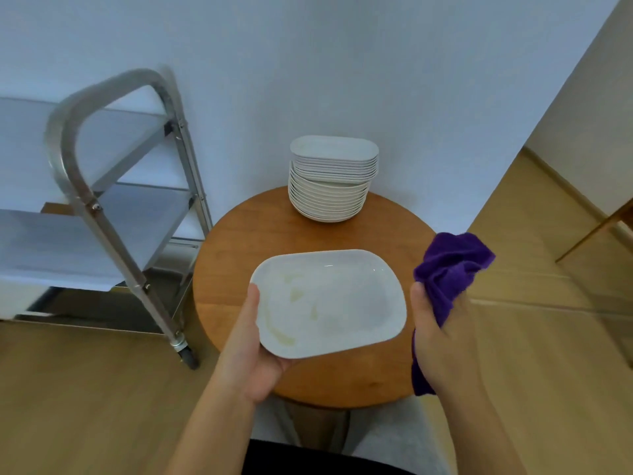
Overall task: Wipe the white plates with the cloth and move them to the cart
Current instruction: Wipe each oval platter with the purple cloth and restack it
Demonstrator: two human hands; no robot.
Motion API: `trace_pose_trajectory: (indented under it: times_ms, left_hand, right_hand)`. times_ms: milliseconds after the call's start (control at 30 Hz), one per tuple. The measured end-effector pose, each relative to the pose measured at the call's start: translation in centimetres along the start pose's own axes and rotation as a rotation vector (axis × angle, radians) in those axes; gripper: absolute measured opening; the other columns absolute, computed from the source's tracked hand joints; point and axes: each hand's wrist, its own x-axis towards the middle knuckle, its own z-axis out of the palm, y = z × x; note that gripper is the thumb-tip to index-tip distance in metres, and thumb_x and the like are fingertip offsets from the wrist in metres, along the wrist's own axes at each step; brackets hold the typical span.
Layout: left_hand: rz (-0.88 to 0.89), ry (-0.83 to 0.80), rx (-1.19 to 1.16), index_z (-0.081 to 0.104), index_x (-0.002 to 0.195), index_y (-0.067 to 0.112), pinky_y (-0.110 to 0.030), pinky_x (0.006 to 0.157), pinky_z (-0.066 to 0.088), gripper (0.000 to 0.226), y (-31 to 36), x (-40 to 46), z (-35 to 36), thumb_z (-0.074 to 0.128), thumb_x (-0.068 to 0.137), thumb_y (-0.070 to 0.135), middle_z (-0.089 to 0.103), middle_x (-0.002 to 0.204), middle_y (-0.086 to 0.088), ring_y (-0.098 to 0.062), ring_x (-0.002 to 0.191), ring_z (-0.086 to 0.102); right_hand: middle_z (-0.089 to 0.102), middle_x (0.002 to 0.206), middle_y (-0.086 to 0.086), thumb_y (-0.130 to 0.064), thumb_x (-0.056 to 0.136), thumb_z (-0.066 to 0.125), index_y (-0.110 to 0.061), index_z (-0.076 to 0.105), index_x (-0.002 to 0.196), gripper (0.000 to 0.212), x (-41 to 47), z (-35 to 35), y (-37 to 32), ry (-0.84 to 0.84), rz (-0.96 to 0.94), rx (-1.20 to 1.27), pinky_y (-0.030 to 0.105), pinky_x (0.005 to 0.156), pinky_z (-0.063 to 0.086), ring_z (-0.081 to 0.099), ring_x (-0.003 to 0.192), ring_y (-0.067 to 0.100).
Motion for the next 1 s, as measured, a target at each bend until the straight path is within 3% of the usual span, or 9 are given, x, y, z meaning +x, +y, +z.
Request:
trace_pose_trajectory:
  times_ms: [33,100,167,267,500,700,867,933,1000]
  left_hand:
    - [0.003,0.0,0.022,0.058,0.125,0.025,-0.052,0.081,0.054,0.053,-0.3,0.0,0.2,0.035,0.09,0.057,0.067,0.118,-0.01,-0.034,0.107,0.064]
    - [-0.004,0.006,0.06,0.06,0.122,0.025,-0.051,0.085,0.053,0.056,-1.0,0.2,0.7,0.036,0.086,0.06,0.068,0.116,-0.008,-0.032,0.105,0.065]
    - [0.002,0.027,0.076,0.06,0.121,0.024,-0.049,0.089,0.051,0.058,-1.4,0.6,1.2,0.039,0.081,0.061,0.069,0.114,-0.009,-0.03,0.103,0.066]
    - [0.021,0.02,0.087,0.059,0.121,0.021,-0.047,0.087,0.052,0.06,-1.4,1.0,1.4,0.043,0.078,0.059,0.069,0.113,-0.009,-0.029,0.102,0.067]
    - [0.03,-0.046,0.191,0.062,0.12,0.024,-0.039,0.084,0.056,0.057,-0.7,1.7,2.1,0.044,0.079,0.059,0.068,0.117,-0.007,-0.022,0.107,0.065]
    - [0.025,0.072,0.164,0.063,0.116,0.019,-0.039,0.082,0.049,0.056,-1.0,2.2,1.9,0.046,0.082,0.06,0.071,0.108,-0.009,-0.024,0.099,0.068]
    - [-0.004,0.143,0.093,0.063,0.102,0.012,-0.04,0.067,0.05,0.061,0.6,2.2,1.5,0.053,0.071,0.063,0.074,0.091,-0.014,-0.027,0.08,0.072]
    - [-0.045,0.158,0.103,0.063,0.104,0.011,-0.04,0.065,0.052,0.062,0.8,2.3,1.4,0.05,0.074,0.064,0.074,0.093,-0.015,-0.029,0.081,0.072]
    - [-0.057,0.145,0.098,0.061,0.111,0.011,-0.041,0.067,0.056,0.062,1.1,2.4,1.3,0.048,0.079,0.063,0.072,0.102,-0.016,-0.032,0.089,0.07]
  right_hand:
    - [0.055,0.122,0.011,-0.058,0.086,0.041,-0.017,0.052,0.118,0.053,0.3,0.3,0.0,-0.064,-0.045,-0.136,0.046,0.095,0.041,0.05,0.117,0.021]
    - [0.016,0.158,0.008,-0.057,0.094,0.033,-0.03,0.028,0.146,0.059,1.0,1.4,0.2,-0.258,0.008,-0.468,0.05,0.117,0.011,0.01,0.145,0.027]
    - [-0.013,0.16,0.004,-0.059,0.095,0.021,-0.037,0.008,0.15,0.06,1.9,2.7,0.5,-0.417,0.092,-0.698,0.049,0.115,-0.005,-0.014,0.145,0.024]
    - [-0.021,0.157,0.01,-0.059,0.096,0.016,-0.036,0.001,0.151,0.061,2.4,4.5,0.7,-0.475,0.111,-0.8,0.051,0.114,-0.008,-0.02,0.144,0.028]
    - [-0.018,0.158,0.004,-0.061,0.094,0.017,-0.038,0.0,0.15,0.062,-0.2,8.0,-0.3,-0.537,-0.13,-0.629,0.043,0.114,-0.01,-0.019,0.144,0.02]
    - [-0.02,0.146,-0.027,-0.053,0.093,0.023,-0.054,-0.013,0.135,0.055,-1.5,8.1,-1.2,-0.815,-0.338,-0.382,0.037,0.115,-0.015,-0.026,0.136,-0.003]
    - [-0.003,0.147,-0.026,-0.053,0.091,0.038,-0.039,0.026,0.146,0.058,-1.1,6.1,0.1,-0.892,-0.635,-0.448,0.022,0.109,-0.019,-0.017,0.136,-0.007]
    - [0.005,0.149,-0.02,-0.051,0.089,0.048,-0.034,0.036,0.143,0.059,-0.6,5.3,0.8,-0.889,-0.734,-0.506,0.028,0.109,-0.013,-0.008,0.138,0.002]
    - [0.026,0.152,-0.008,-0.047,0.083,0.061,-0.03,0.045,0.138,0.06,-0.1,4.5,1.4,-0.809,-0.824,-0.55,0.04,0.111,0.006,0.012,0.14,0.013]
